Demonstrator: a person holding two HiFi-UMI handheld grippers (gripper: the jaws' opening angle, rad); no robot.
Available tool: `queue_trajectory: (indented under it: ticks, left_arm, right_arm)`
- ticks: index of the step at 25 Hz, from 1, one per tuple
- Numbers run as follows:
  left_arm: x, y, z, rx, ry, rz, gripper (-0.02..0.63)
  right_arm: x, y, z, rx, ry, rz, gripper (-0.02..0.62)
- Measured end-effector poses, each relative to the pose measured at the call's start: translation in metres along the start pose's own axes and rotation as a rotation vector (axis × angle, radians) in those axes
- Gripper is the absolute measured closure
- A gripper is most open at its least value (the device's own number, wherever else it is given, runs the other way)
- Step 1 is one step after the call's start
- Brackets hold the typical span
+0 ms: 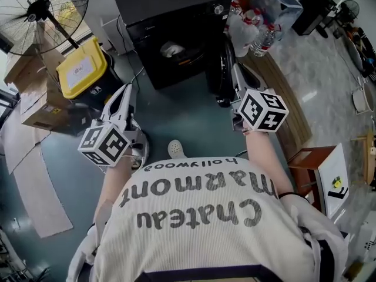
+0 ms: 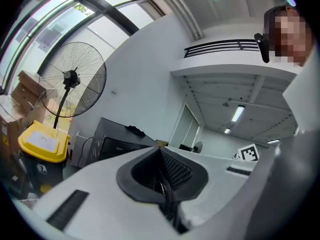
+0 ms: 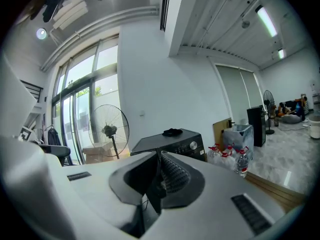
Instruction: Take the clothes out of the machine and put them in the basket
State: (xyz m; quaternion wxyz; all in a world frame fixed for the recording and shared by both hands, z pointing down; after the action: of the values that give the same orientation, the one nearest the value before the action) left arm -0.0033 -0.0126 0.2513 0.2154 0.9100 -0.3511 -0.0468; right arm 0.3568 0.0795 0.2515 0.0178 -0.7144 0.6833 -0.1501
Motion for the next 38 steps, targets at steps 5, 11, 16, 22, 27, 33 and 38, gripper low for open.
queue_trajectory:
  ticks: [5, 11, 16, 22, 27, 33, 38]
  left_arm:
    - [0.057, 0.038, 0.032, 0.003, 0.006, -0.027, 0.598]
    - [0.114, 0.077, 0.058, 0.015, -0.001, -0.059, 0.598]
    - [0.143, 0.109, 0.053, 0.012, 0.022, -0.05, 0.598]
    - [0.158, 0.138, 0.017, -0.027, 0.081, -0.016, 0.598]
    - [0.175, 0.156, -0.009, -0.035, 0.1, 0.056, 0.598]
    - [0.201, 0.16, -0.024, -0.054, 0.048, 0.128, 0.598]
    - [0.225, 0.159, -0.047, -0.032, 0.045, 0.181, 0.598]
  right_arm:
    - [0.064, 0.003, 0.018, 0.013, -0.011, 0.009, 0.549]
    - [0.128, -0.001, 0.03, 0.029, -0.034, -0.008, 0.549]
    - [0.171, -0.002, 0.017, 0.033, 0.01, -0.009, 0.549]
    - [0.209, -0.003, -0.029, 0.068, 0.088, 0.043, 0.549]
    - [0.249, -0.02, -0.053, 0.055, 0.172, 0.082, 0.549]
    - [0.304, -0.047, -0.05, 0.04, 0.225, 0.17, 0.549]
    - [0.351, -0.065, -0.06, 0.004, 0.277, 0.283, 0.549]
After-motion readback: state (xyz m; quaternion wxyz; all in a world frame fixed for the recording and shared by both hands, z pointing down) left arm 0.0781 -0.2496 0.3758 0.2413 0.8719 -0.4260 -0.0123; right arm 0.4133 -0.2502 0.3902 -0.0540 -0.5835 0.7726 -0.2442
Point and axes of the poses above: the fingertips, and each gripper's own axes: x forward along the fingers, y to its left, z out of its top, the point moved 10 cm from there along -x, backward along the fingers, and after that the axes turned 1 degree about z, right-handed, at the moved point
